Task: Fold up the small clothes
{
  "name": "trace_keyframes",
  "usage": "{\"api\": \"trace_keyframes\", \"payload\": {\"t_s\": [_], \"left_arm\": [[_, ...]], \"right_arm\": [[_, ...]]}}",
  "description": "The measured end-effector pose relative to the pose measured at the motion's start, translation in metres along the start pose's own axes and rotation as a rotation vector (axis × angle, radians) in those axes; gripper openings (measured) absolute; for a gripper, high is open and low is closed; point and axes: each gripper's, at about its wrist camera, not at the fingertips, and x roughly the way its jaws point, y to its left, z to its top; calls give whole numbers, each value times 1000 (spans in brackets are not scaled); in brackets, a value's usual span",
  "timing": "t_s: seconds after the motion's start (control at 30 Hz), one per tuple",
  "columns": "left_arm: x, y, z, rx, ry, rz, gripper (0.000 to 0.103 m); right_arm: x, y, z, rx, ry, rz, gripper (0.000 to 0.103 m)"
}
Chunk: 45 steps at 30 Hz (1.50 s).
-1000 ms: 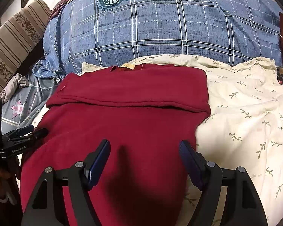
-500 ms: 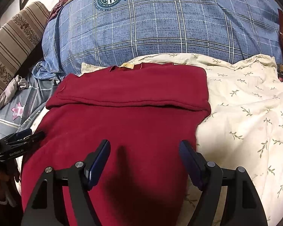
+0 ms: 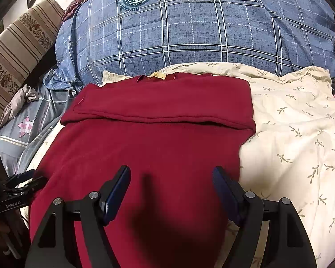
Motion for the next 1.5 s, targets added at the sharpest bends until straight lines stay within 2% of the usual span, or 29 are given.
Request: {"api": "trace_keyframes", "payload": {"t_s": [0.17,0.33,0.5,0.67,1.5], "left_arm": [[-2,1,-1,-6,-3,-6,84],[-12,0,-2,-9,-20,-55,84],[-13,-2,-4,-4,-15,-69,84],[-11,-4,-3,6,-23,-48,84],[-11,-5,-1,17,-46,-44,84]], "right_arm": [[-6,-1,-1,9,-12,-5,79],[-5,-2,-2,15,-5,-7,79],[-4,0,-2,6,3,-4,79],[-3,1,-3,1,6,-6,79],[-5,8,-4,-8,3,-3,79]]}}
